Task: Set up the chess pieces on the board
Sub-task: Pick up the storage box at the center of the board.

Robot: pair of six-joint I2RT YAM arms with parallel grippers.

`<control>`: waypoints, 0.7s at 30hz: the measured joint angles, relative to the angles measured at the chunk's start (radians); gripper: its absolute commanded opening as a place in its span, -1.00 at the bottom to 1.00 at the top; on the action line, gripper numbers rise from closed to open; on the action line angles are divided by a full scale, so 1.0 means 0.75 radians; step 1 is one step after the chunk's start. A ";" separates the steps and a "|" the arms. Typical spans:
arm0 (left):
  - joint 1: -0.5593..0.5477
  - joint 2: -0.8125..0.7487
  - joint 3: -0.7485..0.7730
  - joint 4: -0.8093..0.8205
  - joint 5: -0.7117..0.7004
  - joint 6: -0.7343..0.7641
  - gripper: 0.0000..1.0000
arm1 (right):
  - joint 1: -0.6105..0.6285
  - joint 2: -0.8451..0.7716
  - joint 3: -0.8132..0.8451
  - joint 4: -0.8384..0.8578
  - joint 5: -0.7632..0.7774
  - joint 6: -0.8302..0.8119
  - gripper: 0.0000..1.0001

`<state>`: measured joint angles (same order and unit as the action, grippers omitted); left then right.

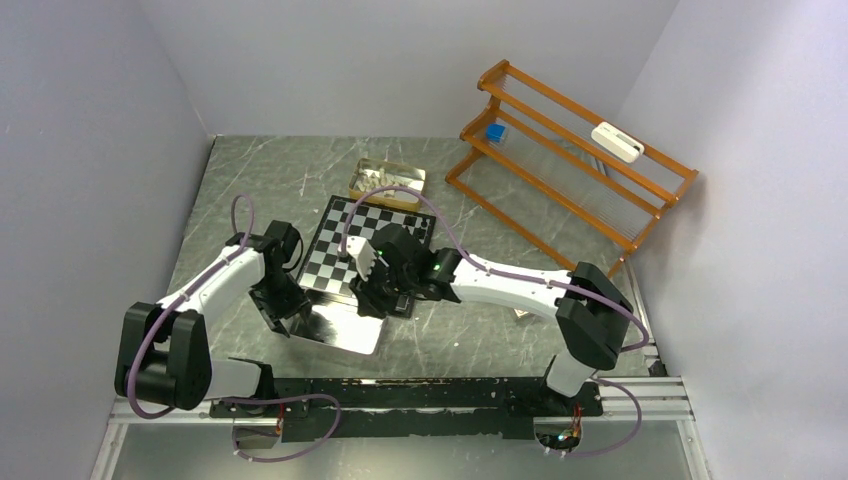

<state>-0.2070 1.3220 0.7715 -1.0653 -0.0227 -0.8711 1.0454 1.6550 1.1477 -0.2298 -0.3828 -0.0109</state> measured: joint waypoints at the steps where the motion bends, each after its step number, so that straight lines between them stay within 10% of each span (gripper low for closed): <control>1: 0.000 0.000 0.000 -0.001 -0.001 0.000 -0.04 | 0.000 -0.005 -0.006 0.002 0.005 0.003 -0.28; 12: 0.001 -0.008 -0.018 -0.027 0.003 0.049 -0.88 | 0.000 -0.019 -0.027 0.021 0.040 0.009 -0.28; 21: 0.001 -0.045 -0.022 -0.022 -0.001 0.066 -0.90 | 0.000 -0.027 -0.028 0.032 0.044 0.034 -0.28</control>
<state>-0.2066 1.2881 0.7551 -1.0821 -0.0231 -0.8219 1.0454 1.6348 1.1267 -0.2058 -0.3496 0.0143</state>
